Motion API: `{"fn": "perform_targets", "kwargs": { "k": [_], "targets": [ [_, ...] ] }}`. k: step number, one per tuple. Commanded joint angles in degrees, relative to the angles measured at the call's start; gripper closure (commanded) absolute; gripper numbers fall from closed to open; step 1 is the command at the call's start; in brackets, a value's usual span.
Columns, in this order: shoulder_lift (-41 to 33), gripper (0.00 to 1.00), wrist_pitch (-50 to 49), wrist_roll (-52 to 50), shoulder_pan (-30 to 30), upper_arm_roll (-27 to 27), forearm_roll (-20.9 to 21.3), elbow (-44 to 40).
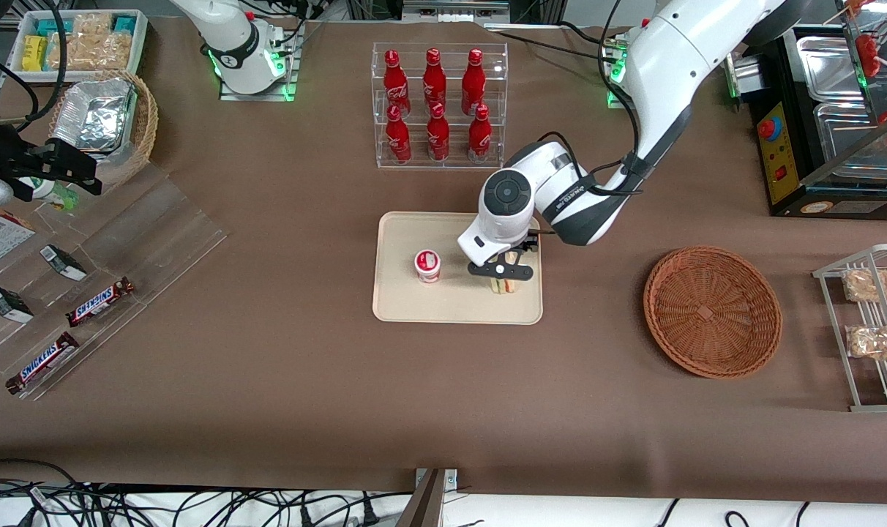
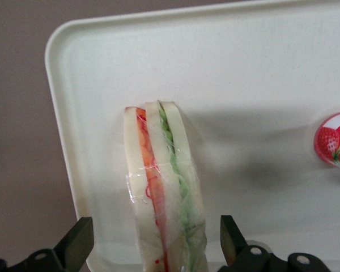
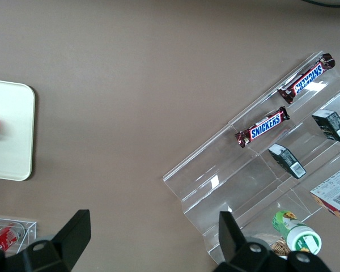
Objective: Place sandwich from basket to tray
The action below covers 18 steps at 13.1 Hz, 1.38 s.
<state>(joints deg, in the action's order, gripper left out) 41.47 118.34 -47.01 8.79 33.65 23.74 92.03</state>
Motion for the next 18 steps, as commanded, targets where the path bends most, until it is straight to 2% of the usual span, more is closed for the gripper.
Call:
{"fn": "perform_targets", "kwargs": {
  "k": [1, 3, 6, 10, 12, 18],
  "targets": [
    [-3.9, 0.0, -7.9, -1.2, -1.5, 0.4, 0.7, -4.5],
    [-4.1, 0.0, -15.2, -1.2, -2.2, 0.3, 0.6, -11.1],
    [-5.3, 0.0, -20.4, -1.2, -5.0, 0.5, -0.3, -16.9],
    [-10.2, 0.0, -23.2, -0.4, -11.1, 0.8, -1.3, -17.2],
    [-11.9, 0.0, -23.5, 0.3, -13.8, 0.9, -3.7, -17.2],
    [-16.7, 0.0, -27.6, 14.3, -19.3, -0.5, -9.2, -17.2]
  ]
}}
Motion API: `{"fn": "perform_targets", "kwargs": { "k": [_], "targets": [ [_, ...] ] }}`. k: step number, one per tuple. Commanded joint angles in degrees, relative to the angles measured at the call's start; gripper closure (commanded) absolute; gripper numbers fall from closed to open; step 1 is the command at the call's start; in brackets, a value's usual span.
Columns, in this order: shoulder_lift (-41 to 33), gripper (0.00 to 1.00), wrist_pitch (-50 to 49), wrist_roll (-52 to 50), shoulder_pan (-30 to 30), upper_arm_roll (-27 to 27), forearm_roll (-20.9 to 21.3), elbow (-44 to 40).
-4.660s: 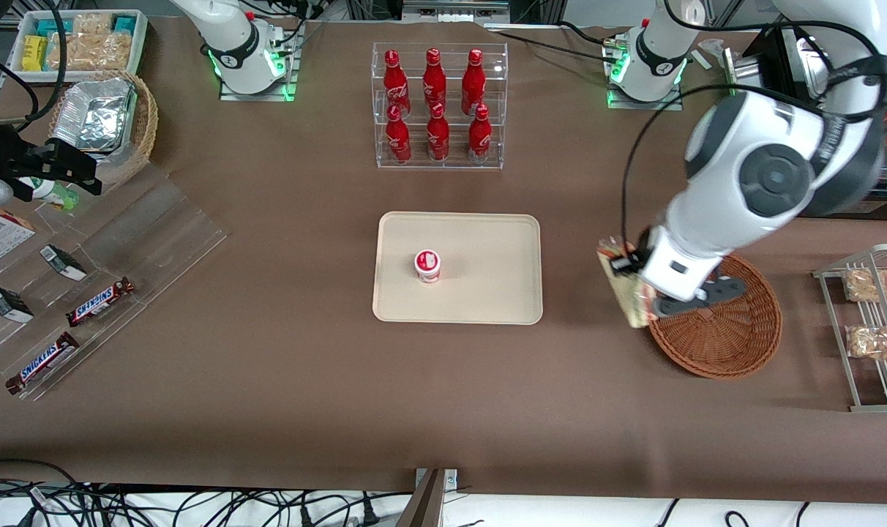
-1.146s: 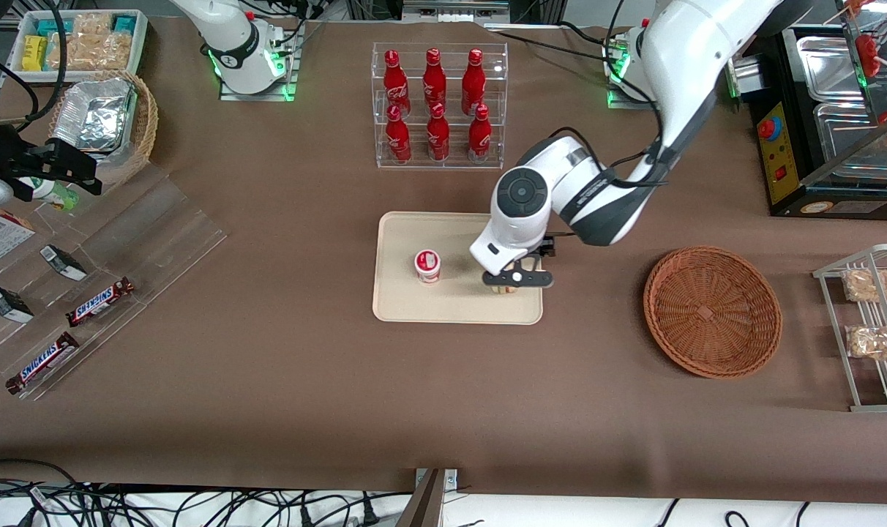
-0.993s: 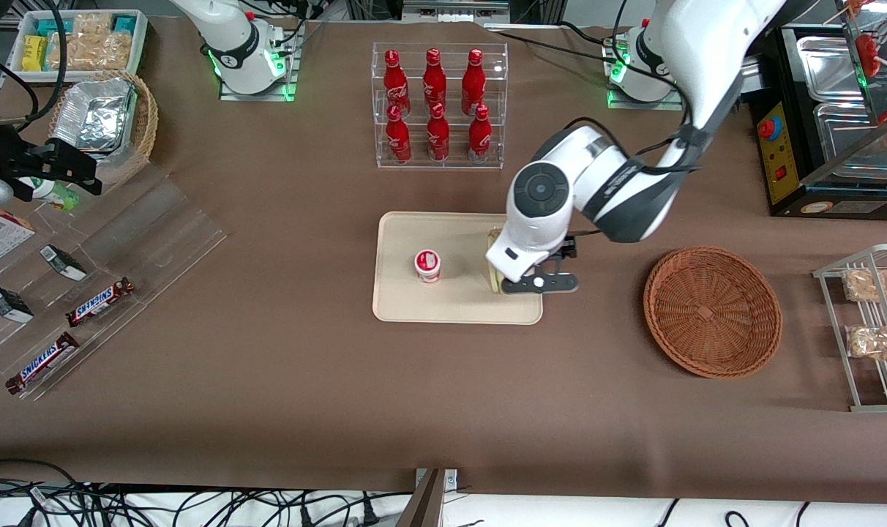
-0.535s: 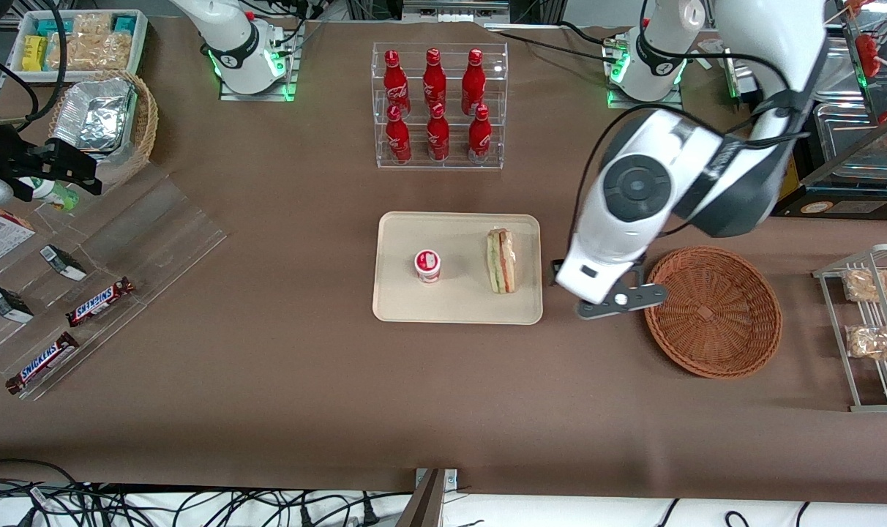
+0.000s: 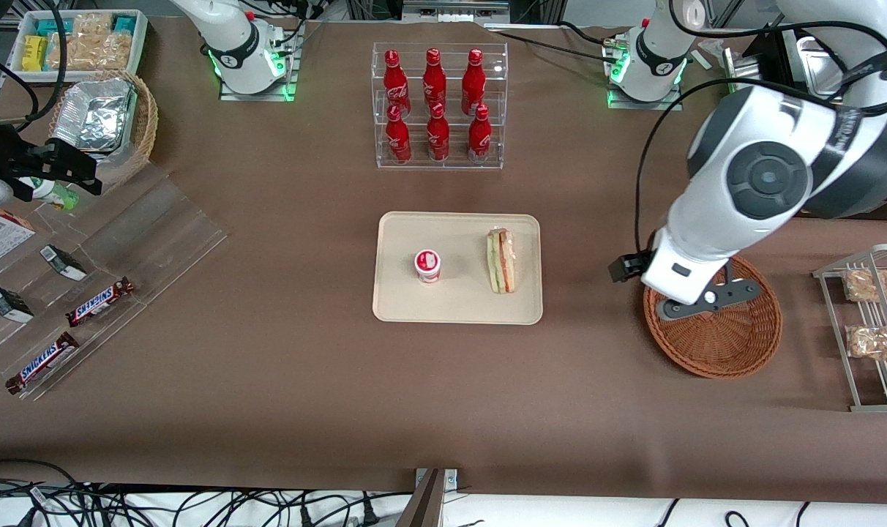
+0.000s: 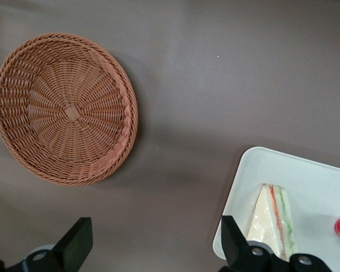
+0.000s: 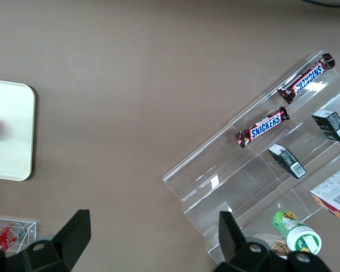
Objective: Place sandwich from basket to tray
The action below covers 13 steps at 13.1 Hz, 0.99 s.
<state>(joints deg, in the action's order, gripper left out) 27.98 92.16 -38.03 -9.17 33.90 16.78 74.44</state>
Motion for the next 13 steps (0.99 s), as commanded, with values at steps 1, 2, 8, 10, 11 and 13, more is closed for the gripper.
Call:
{"fn": "perform_targets", "kwargs": {
  "k": [1, 2, 8, 10, 11, 13],
  "targets": [
    [-4.7, 0.0, -2.2, 8.0, -0.8, -3.9, -4.5, 0.5],
    [-7.0, 0.0, -2.6, 11.6, 0.2, -7.7, -7.8, 1.3],
    [-17.4, 0.0, -6.4, 26.8, 4.1, -21.1, -15.8, 6.8],
    [-19.7, 0.0, -7.0, 32.7, 5.0, -23.3, -16.1, 8.5],
    [-20.2, 0.0, -7.6, 35.2, 5.7, -24.7, -17.0, 8.6],
    [-21.2, 0.0, -8.2, 38.0, 5.8, -25.5, -18.0, 8.7]
  ]
}}
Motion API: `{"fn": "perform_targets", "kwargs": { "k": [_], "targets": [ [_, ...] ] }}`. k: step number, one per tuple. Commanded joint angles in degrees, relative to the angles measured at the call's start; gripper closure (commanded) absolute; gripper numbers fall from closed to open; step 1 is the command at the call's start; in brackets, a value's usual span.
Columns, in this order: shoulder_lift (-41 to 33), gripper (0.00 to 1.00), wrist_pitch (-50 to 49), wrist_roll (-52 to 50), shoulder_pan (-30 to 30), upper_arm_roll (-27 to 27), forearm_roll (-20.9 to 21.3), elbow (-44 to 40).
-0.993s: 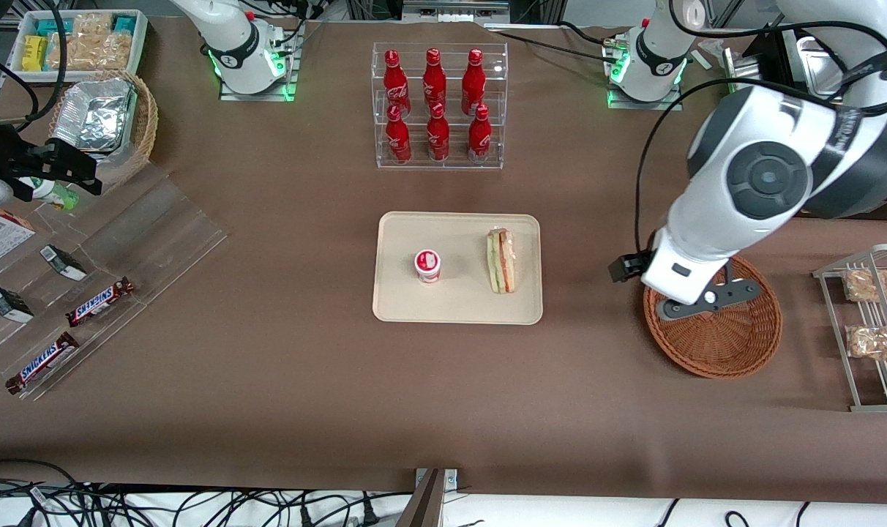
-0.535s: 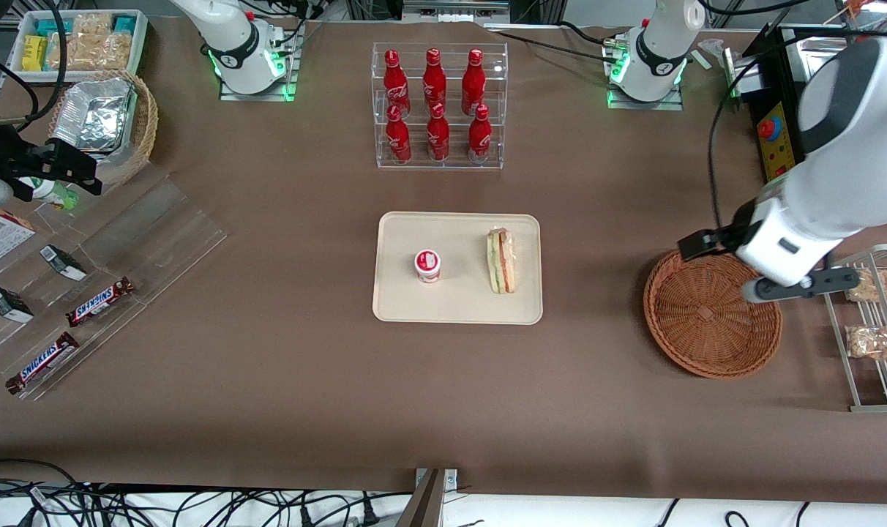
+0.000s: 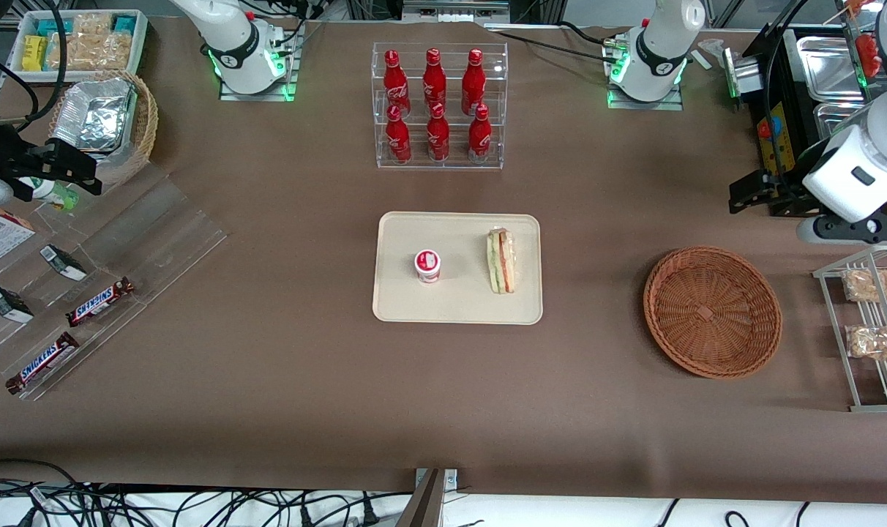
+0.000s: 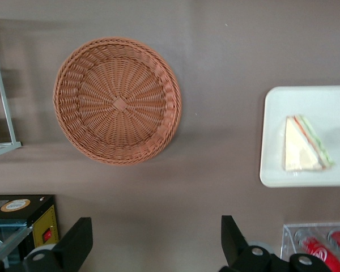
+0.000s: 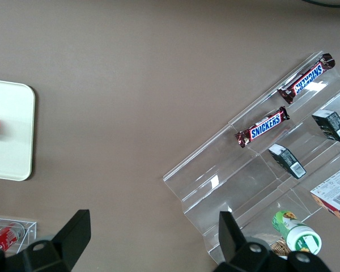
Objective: Place sandwich from basket to tray
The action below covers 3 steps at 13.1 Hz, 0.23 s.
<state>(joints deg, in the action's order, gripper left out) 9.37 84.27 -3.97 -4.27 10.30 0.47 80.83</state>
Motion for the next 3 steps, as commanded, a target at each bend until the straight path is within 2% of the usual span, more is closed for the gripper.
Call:
{"fn": "perform_targets", "kwargs": {
  "k": [1, 3],
  "targets": [
    [-3.0, 0.0, -0.4, 4.4, 0.9, -1.9, -1.7, 2.3],
    [-3.3, 0.0, -0.4, 4.8, 1.2, -1.9, -1.7, 2.4]
  ]
}}
